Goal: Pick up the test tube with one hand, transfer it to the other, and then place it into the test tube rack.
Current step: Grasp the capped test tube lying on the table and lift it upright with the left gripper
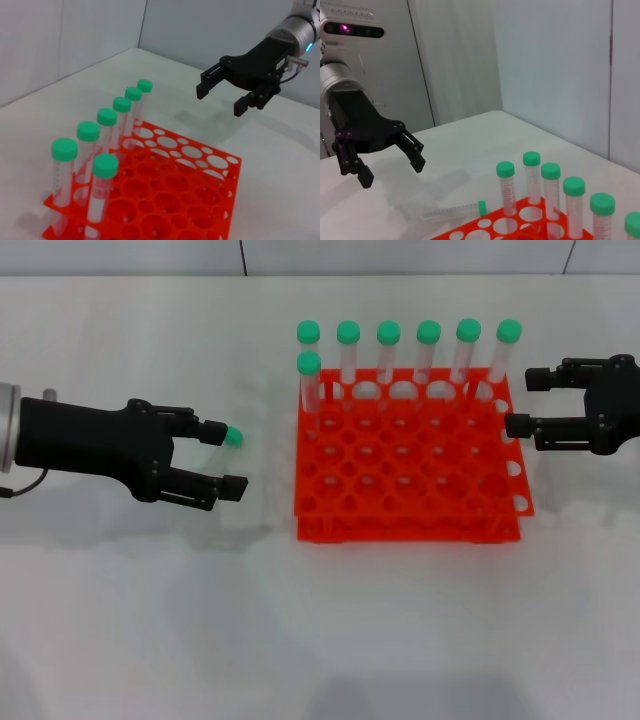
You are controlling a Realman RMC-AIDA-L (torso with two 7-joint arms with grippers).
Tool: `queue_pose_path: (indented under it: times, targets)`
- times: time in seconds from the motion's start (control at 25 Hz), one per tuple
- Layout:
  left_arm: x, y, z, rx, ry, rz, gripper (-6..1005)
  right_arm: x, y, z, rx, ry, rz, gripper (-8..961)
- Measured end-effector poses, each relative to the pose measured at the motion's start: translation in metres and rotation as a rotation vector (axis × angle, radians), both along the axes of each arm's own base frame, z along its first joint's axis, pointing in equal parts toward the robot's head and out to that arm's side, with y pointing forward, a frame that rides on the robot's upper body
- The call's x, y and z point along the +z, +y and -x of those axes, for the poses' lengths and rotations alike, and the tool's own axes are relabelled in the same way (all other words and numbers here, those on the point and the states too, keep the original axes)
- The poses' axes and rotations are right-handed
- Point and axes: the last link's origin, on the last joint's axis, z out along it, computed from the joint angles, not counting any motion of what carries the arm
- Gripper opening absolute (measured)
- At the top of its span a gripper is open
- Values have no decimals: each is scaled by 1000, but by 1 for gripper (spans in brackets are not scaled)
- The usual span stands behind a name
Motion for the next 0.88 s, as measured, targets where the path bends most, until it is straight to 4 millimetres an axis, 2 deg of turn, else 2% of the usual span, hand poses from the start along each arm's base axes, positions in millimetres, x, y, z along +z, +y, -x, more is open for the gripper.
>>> queue_pose_path:
  times: [0.16, 0.4, 0.88]
  targets:
    - [3, 3, 3, 33, 21, -4, 862, -2, 1, 1, -3, 4, -4, 707]
    - [10, 17, 9, 205, 140, 15, 861, -5, 1, 2, -6, 11, -7, 707]
    - [23, 30, 15, 472, 228, 22, 861, -11, 1, 5, -11, 25, -13, 707]
